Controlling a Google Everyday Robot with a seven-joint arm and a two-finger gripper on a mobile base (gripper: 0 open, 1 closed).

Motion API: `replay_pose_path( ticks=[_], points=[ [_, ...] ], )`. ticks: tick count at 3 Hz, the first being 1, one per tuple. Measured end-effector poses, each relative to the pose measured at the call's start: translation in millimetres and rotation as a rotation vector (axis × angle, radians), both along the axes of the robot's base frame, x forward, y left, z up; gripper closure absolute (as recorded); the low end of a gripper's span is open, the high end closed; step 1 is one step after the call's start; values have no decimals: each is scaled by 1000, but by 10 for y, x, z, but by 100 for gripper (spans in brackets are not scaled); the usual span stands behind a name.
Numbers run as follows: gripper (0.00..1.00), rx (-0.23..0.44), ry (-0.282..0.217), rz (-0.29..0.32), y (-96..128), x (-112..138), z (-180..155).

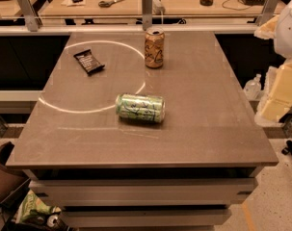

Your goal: Place green can upright

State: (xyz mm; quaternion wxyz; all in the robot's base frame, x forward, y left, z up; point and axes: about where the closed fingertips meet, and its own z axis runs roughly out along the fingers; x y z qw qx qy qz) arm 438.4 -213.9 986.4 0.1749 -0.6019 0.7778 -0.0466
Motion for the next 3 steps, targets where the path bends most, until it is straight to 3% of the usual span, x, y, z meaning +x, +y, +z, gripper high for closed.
replay_pose_path(
  ticks=[1, 3],
  points=[
    [0, 0, 0, 0, 0, 0, 1],
    [0, 74, 50, 20, 619, 346, -264]
  ],
)
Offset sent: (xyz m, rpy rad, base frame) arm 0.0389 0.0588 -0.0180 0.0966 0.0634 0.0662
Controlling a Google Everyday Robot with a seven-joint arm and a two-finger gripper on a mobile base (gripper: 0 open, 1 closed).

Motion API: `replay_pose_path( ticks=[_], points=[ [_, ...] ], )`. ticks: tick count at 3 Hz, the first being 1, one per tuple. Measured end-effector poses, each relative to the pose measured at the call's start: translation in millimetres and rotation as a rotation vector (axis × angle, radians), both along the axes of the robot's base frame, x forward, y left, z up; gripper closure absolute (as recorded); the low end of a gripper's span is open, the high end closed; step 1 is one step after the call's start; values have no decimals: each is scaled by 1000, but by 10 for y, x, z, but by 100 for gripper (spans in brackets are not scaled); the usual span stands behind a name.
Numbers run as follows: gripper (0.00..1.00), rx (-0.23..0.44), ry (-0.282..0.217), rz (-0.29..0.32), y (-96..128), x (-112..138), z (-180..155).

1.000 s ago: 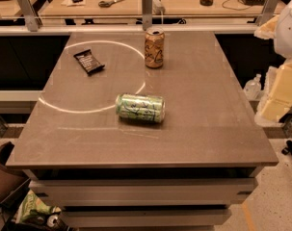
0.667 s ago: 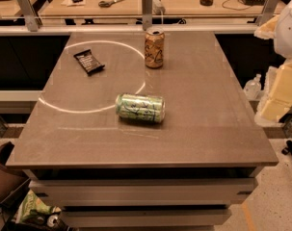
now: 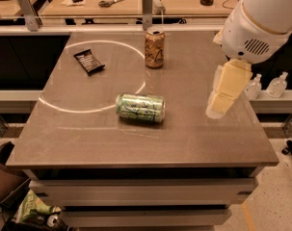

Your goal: Place green can upright

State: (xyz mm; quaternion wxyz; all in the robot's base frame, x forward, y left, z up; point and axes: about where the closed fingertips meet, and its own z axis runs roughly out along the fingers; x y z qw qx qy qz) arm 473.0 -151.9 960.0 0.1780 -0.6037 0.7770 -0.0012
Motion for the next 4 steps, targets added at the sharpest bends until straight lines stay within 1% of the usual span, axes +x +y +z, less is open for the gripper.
replay_pose_path(
  ticks=[1, 2, 3, 4],
  points=[
    [0, -18, 15, -69, 317, 70, -202],
    [0, -91, 22, -146, 589, 137, -390],
    [0, -199, 27, -205, 809, 239, -529],
    [0, -271, 51, -198, 1014, 308, -619]
  ],
)
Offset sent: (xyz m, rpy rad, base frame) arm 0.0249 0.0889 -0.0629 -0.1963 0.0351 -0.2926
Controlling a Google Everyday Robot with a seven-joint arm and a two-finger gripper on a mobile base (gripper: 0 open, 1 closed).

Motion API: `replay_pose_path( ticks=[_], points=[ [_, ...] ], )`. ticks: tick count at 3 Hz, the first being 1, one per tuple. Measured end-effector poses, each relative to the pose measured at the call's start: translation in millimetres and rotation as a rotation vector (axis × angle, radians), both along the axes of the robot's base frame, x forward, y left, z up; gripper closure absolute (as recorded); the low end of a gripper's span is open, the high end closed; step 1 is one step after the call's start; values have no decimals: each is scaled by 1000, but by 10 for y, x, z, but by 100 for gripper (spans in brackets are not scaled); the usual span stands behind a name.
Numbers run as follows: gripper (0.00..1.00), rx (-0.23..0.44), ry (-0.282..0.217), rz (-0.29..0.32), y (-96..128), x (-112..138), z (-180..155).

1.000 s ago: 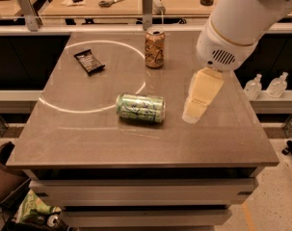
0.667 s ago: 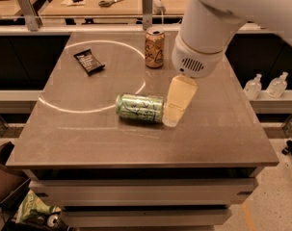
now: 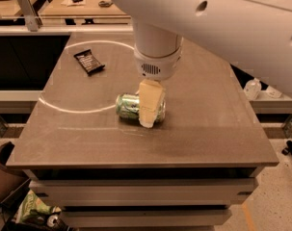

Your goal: Place green can upright

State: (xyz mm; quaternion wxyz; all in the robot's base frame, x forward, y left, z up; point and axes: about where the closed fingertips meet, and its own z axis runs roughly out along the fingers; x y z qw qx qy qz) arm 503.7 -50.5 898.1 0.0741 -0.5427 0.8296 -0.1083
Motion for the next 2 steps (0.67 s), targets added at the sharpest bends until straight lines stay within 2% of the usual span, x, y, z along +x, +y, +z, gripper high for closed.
replay_pose_path(
  ticks=[1, 2],
  points=[
    [0, -22, 45, 41, 168, 21, -68],
    [0, 11, 79, 81, 243, 25, -104]
  ],
)
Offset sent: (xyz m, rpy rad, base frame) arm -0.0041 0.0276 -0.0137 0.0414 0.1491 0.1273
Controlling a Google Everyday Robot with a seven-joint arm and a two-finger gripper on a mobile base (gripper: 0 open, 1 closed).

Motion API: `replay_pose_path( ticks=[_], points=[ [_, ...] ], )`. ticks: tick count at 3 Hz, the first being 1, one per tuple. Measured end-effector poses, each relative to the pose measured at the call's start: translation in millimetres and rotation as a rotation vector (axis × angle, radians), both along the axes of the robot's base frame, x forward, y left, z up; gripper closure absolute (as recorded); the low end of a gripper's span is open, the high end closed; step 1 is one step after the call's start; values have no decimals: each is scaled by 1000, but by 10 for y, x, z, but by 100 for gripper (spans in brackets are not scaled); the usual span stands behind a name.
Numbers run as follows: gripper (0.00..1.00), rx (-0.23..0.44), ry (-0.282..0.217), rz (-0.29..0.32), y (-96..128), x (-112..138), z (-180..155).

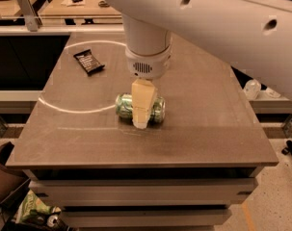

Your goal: Place green can upright

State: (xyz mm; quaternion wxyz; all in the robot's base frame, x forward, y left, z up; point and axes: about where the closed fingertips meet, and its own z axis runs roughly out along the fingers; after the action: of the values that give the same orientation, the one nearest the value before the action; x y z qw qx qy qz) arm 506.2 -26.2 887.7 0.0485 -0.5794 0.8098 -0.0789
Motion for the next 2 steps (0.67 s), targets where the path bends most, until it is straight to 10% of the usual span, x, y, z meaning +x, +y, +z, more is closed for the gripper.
replay_pose_path(
  ticks=[2],
  points=[
    [0, 95, 4, 2, -81, -25, 28]
  ],
)
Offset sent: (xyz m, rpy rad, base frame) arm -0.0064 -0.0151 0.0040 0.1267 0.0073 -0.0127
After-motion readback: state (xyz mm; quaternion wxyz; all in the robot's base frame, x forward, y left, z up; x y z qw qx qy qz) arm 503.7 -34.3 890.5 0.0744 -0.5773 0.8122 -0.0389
